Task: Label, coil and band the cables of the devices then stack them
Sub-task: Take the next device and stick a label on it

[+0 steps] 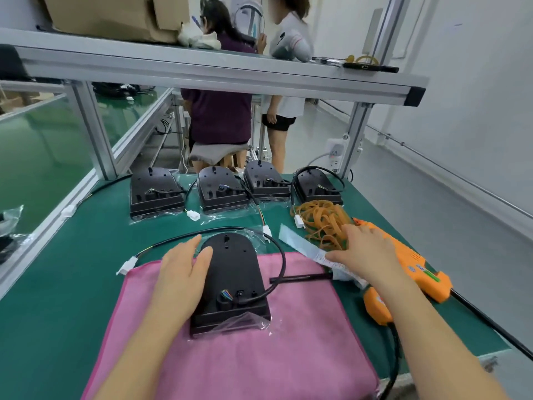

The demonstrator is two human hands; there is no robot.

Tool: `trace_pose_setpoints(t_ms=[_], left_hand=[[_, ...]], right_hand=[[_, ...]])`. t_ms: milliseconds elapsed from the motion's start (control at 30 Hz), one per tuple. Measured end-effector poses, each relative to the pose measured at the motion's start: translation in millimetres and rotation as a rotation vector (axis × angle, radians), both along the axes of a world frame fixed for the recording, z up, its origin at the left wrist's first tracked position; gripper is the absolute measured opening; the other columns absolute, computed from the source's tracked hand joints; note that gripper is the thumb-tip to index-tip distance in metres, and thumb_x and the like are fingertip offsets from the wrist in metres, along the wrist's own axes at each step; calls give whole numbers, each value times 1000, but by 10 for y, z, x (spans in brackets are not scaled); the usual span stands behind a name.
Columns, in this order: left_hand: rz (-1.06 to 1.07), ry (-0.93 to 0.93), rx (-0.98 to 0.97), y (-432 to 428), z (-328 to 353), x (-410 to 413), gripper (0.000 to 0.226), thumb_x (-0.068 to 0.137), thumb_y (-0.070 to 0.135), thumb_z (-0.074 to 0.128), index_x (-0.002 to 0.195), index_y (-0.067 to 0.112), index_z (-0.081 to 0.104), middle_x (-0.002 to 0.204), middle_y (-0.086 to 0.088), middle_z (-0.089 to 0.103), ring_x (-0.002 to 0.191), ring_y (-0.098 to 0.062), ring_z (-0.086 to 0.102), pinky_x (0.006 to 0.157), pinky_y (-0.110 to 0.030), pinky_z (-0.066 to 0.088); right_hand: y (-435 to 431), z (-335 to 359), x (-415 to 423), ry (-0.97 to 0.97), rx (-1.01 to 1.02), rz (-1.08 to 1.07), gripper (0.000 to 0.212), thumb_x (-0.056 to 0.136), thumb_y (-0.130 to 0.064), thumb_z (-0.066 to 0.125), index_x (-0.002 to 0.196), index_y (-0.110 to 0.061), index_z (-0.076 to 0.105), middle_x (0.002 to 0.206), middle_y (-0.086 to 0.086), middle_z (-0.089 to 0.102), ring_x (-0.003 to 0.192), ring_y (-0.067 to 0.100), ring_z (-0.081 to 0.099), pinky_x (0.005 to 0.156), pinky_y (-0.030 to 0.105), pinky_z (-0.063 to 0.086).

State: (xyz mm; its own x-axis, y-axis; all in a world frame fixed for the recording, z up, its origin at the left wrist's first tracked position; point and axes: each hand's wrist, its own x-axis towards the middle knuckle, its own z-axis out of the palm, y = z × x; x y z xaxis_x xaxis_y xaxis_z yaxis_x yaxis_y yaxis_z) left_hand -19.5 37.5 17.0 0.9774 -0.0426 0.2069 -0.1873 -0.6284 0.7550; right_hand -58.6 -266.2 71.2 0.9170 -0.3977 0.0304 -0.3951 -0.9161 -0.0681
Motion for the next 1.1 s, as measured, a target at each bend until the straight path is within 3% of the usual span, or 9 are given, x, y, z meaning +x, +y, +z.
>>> trace_pose_setpoints(t_ms=[100, 233, 367, 533, 633, 733, 933, 1100], left_hand=[[-35, -57, -49, -113, 72, -26, 40, 100, 25, 49, 137, 10, 53, 137, -6, 55, 133, -25, 44, 113, -44, 31], [-71, -94, -85, -253, 147, -53, 34, 99, 25, 49, 130, 13, 59, 129, -1, 60, 129, -23, 46, 110, -45, 34], [-120, -153, -91, -395, 229, -82, 27, 98, 23, 51, 120, 16, 65, 113, 11, 59, 117, -16, 50, 100, -29, 34], [-221, -149, -164, -719, 368, -223, 13, 91, 24, 59, 93, 21, 72, 94, 13, 66, 91, -1, 56, 87, -25, 44], [-355, -106, -40, -1093, 413, -313, 14, 92, 25, 56, 97, 27, 69, 97, 12, 62, 93, -3, 54, 87, -25, 44], [-374, -101, 37, -1436, 435, -293, 19, 95, 23, 53, 106, 23, 69, 107, 4, 64, 102, -14, 55, 90, -29, 43], [-251, -86, 29, -1784, 285, -160, 14, 96, 22, 54, 106, 16, 62, 108, 0, 57, 99, -19, 55, 85, -31, 42], [-255, -136, 5, -1819, 231, -111, 12, 92, 25, 59, 93, 17, 69, 94, 5, 58, 91, -13, 54, 81, -25, 41]], right_hand=[[-52, -62, 168, 205, 16, 9, 51, 73, -56, 64, 108, -22, 51, 98, -1, 58, 95, 23, 53, 73, 33, 40], [-55, -174, 240, 316, 25, 72, 40, 75, -50, 64, 110, -35, 57, 107, -5, 62, 102, 20, 52, 81, 34, 43], [-37, -172, 245, 200, 133, 73, 14, 79, -43, 63, 89, -35, 58, 94, -8, 64, 93, 16, 56, 83, 37, 48], [-51, -105, 127, -96, 574, 26, 9, 82, -29, 70, 77, -23, 63, 80, -7, 63, 68, 9, 57, 56, 24, 43], [-30, -74, 21, -212, 768, 9, 11, 85, -26, 69, 76, -21, 70, 80, -6, 67, 66, 11, 60, 52, 21, 43], [-14, -65, -64, -268, 888, 20, 10, 87, -20, 67, 79, -20, 72, 83, -3, 69, 70, 13, 61, 60, 26, 48], [4, -79, -149, -298, 933, 75, 20, 89, -18, 64, 74, -30, 71, 75, -13, 66, 65, 1, 57, 53, 11, 41], [-26, -92, -177, -303, 938, 81, 19, 92, -22, 61, 78, -32, 70, 79, -13, 64, 70, 2, 56, 57, 12, 40]])
